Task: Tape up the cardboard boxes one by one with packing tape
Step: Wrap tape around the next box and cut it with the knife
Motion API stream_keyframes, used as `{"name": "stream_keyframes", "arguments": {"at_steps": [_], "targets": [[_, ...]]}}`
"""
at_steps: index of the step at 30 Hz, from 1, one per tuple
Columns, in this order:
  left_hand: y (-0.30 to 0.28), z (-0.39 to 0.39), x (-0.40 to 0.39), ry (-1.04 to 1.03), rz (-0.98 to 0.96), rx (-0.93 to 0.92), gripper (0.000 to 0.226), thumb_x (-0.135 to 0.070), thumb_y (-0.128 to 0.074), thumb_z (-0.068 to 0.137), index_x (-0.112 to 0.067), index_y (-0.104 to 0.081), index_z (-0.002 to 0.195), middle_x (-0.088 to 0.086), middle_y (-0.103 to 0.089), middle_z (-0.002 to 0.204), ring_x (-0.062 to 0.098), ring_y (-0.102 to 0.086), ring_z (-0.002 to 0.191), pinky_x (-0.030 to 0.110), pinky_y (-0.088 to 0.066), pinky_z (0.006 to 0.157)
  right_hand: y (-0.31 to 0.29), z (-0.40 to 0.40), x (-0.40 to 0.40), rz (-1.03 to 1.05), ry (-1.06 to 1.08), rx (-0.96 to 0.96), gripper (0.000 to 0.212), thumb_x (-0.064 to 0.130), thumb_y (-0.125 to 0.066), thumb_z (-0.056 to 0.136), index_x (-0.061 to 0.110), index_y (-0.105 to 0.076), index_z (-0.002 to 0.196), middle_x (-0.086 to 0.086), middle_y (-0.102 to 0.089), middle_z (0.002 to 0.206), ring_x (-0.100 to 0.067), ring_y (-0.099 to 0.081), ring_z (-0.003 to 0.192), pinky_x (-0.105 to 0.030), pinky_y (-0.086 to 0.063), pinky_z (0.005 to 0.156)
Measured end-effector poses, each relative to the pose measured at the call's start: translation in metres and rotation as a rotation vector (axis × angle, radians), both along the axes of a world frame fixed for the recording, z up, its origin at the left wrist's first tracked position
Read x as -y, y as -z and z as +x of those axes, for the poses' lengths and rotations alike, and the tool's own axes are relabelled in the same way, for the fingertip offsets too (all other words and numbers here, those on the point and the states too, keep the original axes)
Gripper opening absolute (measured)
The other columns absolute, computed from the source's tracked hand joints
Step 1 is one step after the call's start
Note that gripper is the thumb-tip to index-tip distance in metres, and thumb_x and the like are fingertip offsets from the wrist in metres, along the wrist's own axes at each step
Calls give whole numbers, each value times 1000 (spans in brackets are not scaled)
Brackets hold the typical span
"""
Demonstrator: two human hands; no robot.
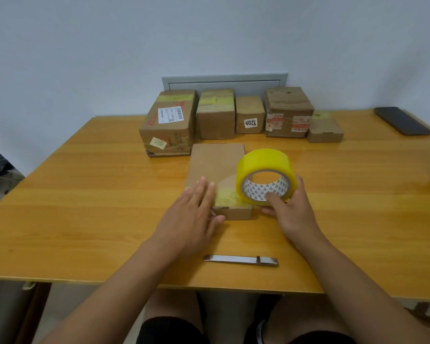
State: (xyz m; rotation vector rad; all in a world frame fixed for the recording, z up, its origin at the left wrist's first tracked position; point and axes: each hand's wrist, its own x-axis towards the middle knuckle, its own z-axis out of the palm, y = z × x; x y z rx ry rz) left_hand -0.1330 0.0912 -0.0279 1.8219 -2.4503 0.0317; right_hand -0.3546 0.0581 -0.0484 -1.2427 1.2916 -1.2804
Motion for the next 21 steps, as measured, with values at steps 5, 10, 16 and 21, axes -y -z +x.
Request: {"name": "stream_keyframes", "arguments": {"at_steps": [5, 10, 16, 21], "targets": [[6, -5, 1, 12, -25, 49, 77, -65, -4, 95, -21, 8, 157, 10, 9, 164, 21, 11, 151, 31, 11, 118, 0, 3, -1, -24, -3, -33, 62, 12, -59, 96, 24, -29, 148, 5, -58, 118, -5, -69, 87, -24, -59, 69], [3, -13, 1, 44, -21, -30, 78, -59, -25, 100, -12, -1, 158, 6, 3, 165, 15, 5, 152, 26, 9, 118, 0, 4, -3, -39, -13, -43, 62, 15, -59, 96, 26, -27, 149, 1, -58, 123, -16, -70, 93, -24, -58, 67], [4, -23, 2, 13, -4, -35, 84, -65, -24, 97, -17, 11, 157, 7, 0, 165, 20, 2, 152, 37, -4, 124, -2, 5, -4, -26, -8, -60, 64, 19, -60, 96, 28, -26, 149, 5, -59, 120, -17, -70, 92, -23, -58, 66], [11, -25, 6, 94, -66, -12, 78, -61, -30, 97, -15, -10, 157, 8, -7, 165, 22, 3, 152, 39, 0, 124, -8, 8, -9, -40, -80, -101, 55, 29, -66, 92, 37, -37, 139, 11, -64, 105, -9, -70, 82, -23, -58, 66]]}}
